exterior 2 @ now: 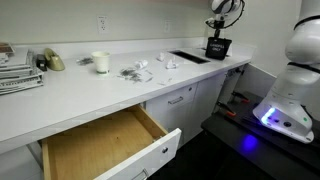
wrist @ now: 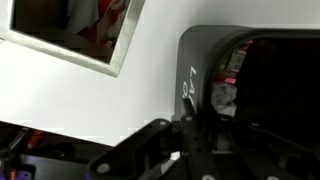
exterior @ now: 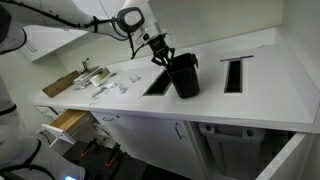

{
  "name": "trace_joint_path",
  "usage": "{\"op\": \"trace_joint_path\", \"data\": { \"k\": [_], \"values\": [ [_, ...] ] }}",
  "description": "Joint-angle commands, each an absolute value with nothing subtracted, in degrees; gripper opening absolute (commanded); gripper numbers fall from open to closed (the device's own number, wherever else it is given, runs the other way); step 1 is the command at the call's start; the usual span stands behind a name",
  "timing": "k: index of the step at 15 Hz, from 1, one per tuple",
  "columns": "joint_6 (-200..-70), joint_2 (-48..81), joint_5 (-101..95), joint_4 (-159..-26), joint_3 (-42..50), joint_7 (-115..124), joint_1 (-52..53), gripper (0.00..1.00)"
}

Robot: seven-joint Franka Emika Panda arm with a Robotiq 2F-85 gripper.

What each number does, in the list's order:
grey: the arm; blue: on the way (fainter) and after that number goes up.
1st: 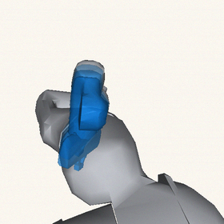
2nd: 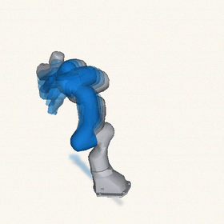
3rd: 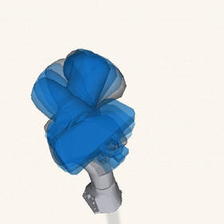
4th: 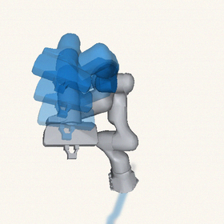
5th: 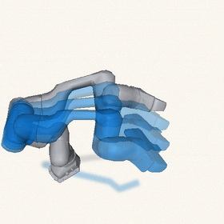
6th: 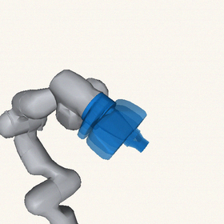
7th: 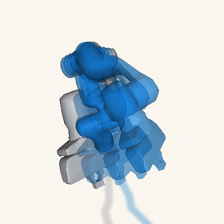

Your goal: Place the bin between the two shoots

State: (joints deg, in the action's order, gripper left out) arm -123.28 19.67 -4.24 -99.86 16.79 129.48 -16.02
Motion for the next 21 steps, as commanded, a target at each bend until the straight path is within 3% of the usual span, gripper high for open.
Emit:
{"op": "trace_joint_path", "data": {
  "k": [1,8,21],
  "values": [
    [-120.8,20.3,-3.0,-97.6,17.4,128.4,-15.7,0.47],
    [-121.5,15.4,-3.6,-100.4,18.0,129.3,-15.2,0.99],
    [-124.6,-8.9,-9.7,-115.0,16.1,130.3,-14.6,1.00]
  ]
}}
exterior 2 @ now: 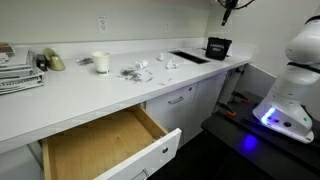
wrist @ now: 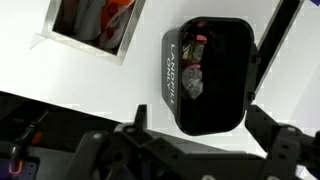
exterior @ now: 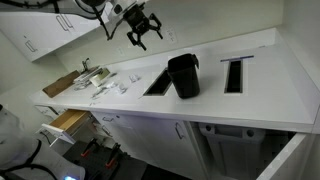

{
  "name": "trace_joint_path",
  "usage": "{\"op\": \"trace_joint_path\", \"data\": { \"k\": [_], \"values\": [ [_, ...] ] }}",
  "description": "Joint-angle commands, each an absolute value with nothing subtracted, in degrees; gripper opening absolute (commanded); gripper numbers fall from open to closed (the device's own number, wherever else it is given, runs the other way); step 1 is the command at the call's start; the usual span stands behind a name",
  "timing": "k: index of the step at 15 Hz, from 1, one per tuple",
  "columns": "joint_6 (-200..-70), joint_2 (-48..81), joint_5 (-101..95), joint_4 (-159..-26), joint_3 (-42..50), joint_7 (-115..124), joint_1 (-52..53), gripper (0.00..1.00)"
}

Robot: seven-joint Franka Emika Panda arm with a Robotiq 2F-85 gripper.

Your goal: Place the bin between the two shoots

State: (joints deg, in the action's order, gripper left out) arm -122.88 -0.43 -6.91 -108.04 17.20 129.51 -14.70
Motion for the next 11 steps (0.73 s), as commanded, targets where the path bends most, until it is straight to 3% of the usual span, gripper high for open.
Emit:
{"op": "trace_joint_path", "data": {
  "k": [1,11],
  "values": [
    [-124.6,-10.8,-10.4,-116.1,15.6,130.2,-14.9,1.00],
    [-124.8,-22.6,-9.7,-123.1,12.1,129.1,-17.3,1.00]
  ]
}}
